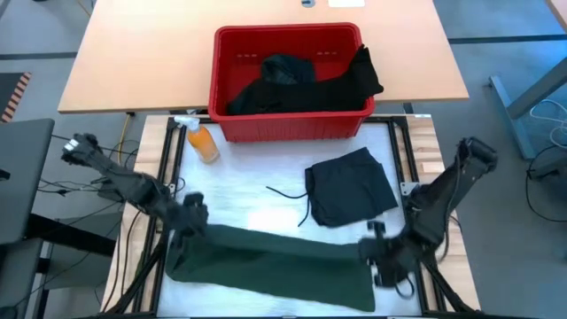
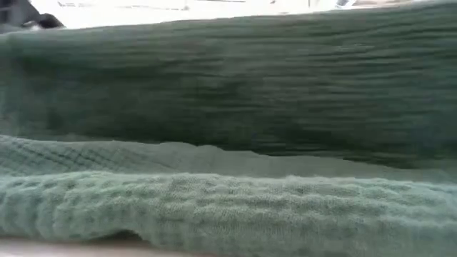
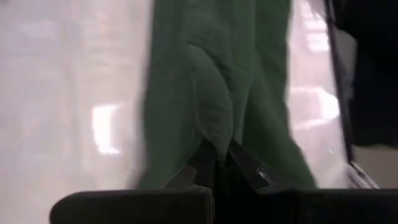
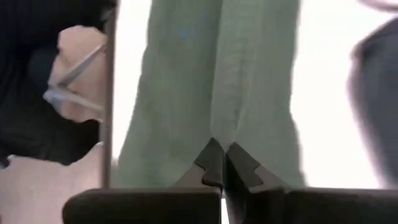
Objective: Fold laundry
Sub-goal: Fold the dark green shirt
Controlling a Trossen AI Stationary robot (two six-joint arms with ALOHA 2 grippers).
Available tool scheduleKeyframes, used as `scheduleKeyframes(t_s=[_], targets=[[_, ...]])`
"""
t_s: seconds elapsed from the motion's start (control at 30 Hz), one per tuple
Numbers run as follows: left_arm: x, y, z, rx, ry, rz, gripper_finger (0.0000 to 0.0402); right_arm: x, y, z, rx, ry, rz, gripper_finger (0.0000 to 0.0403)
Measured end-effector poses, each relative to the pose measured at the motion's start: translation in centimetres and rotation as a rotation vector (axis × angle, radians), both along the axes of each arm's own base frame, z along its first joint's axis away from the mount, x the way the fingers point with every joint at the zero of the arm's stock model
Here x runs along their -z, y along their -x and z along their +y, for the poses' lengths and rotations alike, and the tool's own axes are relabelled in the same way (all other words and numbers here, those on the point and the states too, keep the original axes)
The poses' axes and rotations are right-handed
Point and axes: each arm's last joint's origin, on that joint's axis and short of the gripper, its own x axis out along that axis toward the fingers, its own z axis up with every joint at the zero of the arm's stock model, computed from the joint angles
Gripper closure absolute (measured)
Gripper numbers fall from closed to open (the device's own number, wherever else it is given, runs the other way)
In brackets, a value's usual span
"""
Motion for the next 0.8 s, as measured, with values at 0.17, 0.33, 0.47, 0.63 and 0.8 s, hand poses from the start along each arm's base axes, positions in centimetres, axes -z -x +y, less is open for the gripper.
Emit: scheduleKeyframes(t_s=[0.17, 0.33, 0.47, 0.63, 0.8], targets=[[2.8, -0.3, -3.3, 0.039, 0.114, 0.031, 0.0401, 3.3, 0.4, 4.2, -0.001, -0.026, 0.046, 0.0386], [4.6, -0.5, -6.3, 0.028, 0.159, 0.105, 0.0401, 5.9, -0.3, 6.5, 0.022, -0.064, 0.077, 0.0386], [6.2, -0.6, -8.1, 0.028, 0.161, 0.184, 0.0401, 7.0, -1.0, 7.7, 0.007, -0.129, 0.067, 0.0386], [8.0, -0.9, -9.1, 0.003, 0.138, 0.270, 0.0401, 7.4, -1.7, 8.8, 0.008, -0.185, 0.044, 0.0386], [9.7, -1.5, -9.9, -0.003, 0.107, 0.297, 0.0401, 10.1, -2.0, 9.6, 0.004, -0.150, 0.103, 0.0386]])
